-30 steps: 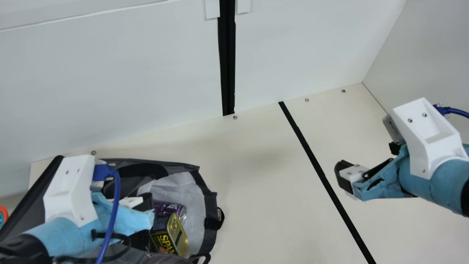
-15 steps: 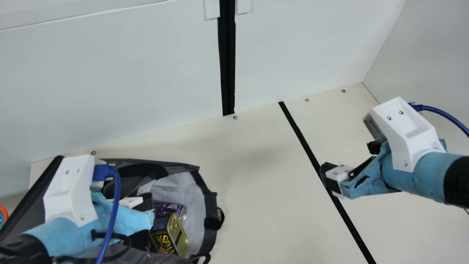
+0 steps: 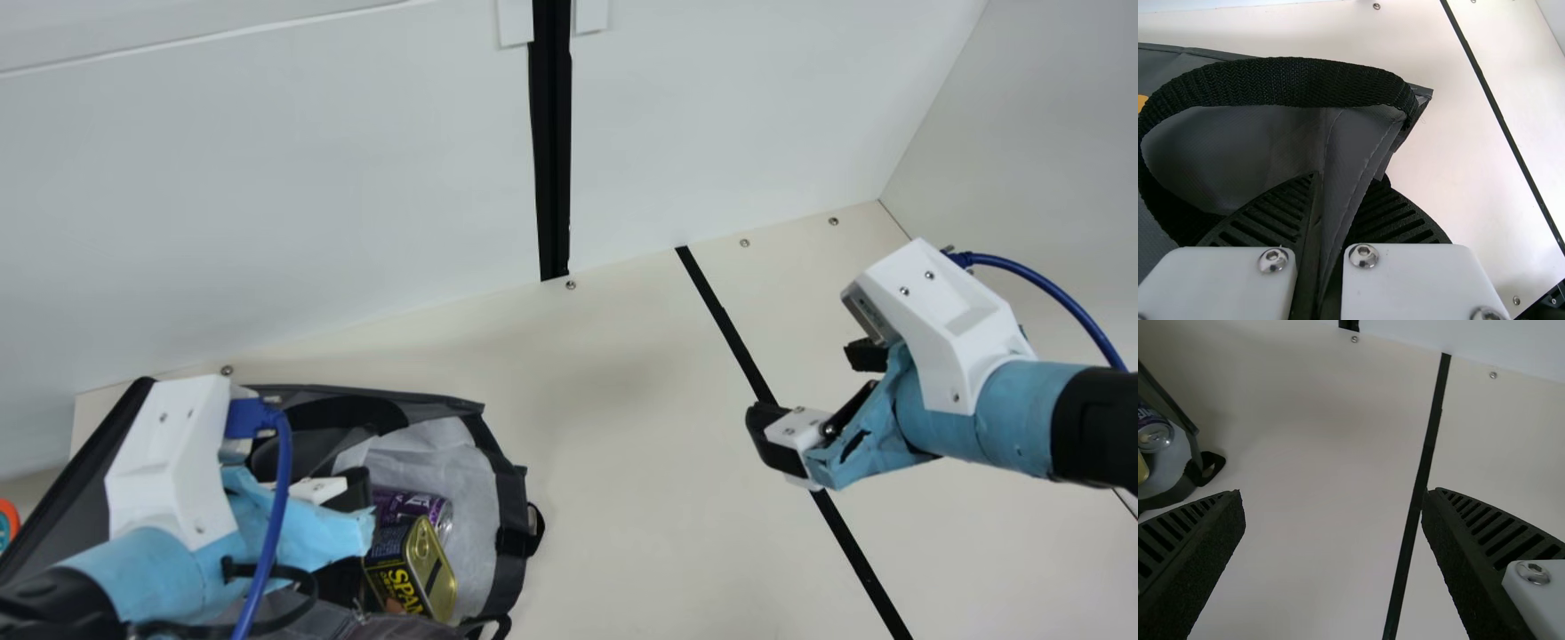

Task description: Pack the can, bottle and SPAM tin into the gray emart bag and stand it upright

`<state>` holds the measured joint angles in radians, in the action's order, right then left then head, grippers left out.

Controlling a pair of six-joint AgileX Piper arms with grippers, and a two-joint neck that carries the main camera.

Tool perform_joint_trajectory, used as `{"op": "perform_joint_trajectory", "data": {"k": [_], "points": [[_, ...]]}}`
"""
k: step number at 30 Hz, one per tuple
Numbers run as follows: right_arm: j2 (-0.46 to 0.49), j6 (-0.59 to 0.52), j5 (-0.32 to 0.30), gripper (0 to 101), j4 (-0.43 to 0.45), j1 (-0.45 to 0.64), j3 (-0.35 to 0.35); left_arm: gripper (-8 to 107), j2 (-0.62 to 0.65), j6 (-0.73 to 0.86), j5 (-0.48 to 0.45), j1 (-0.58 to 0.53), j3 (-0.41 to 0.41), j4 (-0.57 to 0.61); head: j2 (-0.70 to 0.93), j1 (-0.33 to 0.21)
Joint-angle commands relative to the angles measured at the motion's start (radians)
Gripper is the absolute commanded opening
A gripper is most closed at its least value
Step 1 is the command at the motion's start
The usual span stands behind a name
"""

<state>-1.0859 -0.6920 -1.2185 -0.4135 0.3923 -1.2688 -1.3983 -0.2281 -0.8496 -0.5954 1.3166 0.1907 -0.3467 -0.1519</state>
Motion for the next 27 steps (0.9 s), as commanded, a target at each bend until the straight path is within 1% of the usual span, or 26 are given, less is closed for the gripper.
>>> {"op": "perform_joint_trajectory", "data": {"k": [1,10,27], "points": [[-0.003,-0.027,-0.001,95,-0.030,0.007,0.006,-8,0.000,0.000,0.000,0.000,0.000,0.000,-0.002,-0.023],[-0.026,-0.114,0.045,95,-0.113,-0.003,0.073,-8,0.000,0.000,0.000,0.000,0.000,0.000,-0.002,-0.023],[-0.090,-0.233,0.137,95,-0.214,-0.079,0.185,-8,0.000,0.000,0.000,0.000,0.000,0.000,-0.002,-0.023]]}}
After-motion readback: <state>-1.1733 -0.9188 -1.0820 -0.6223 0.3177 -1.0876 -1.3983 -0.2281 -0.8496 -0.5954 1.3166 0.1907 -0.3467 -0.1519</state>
